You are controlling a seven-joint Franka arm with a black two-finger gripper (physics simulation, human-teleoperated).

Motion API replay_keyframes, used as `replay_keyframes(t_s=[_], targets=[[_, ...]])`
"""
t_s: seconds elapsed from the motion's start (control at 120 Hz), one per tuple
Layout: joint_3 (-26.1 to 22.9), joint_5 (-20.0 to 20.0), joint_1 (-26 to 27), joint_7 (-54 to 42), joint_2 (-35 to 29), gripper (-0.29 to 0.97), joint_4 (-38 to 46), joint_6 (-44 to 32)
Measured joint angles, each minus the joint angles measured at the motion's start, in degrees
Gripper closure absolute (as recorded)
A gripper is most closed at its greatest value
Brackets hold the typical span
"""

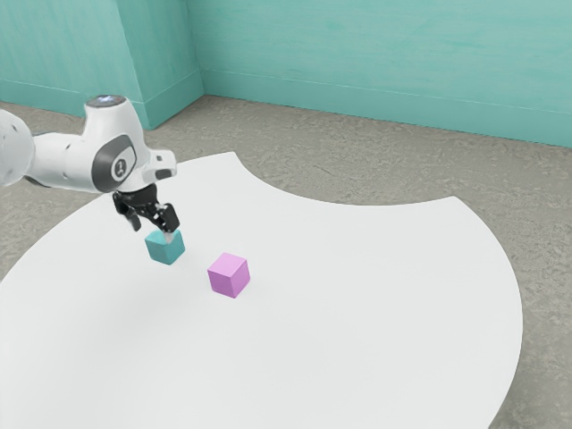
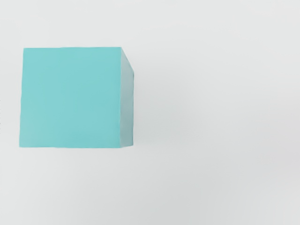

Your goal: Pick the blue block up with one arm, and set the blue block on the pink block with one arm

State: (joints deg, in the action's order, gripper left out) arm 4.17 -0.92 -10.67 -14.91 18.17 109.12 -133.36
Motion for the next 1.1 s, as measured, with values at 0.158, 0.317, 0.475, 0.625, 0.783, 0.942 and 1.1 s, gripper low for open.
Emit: replay_keyframes(t_s=[0.158,0.317,0.475,0.625,0.783,0.942,1.1], targets=[[-0.1,3.7,-1.3,-7.6,4.4,0.00,-5.3,-0.5],[0.1,6.9,-1.5,-10.9,5.7,0.00,-7.6,3.3],[0.2,5.5,-1.5,-11.1,8.2,0.00,-11.3,8.9],[0.3,4.8,-1.5,-11.0,11.2,0.00,-16.0,12.9],[0.4,4.8,-1.5,-10.8,12.9,0.00,-18.0,15.4],[0.4,4.9,-2.1,-10.8,15.3,0.00,-21.0,16.9],[0.4,4.9,-2.5,-10.8,17.1,0.00,-22.8,17.9]])
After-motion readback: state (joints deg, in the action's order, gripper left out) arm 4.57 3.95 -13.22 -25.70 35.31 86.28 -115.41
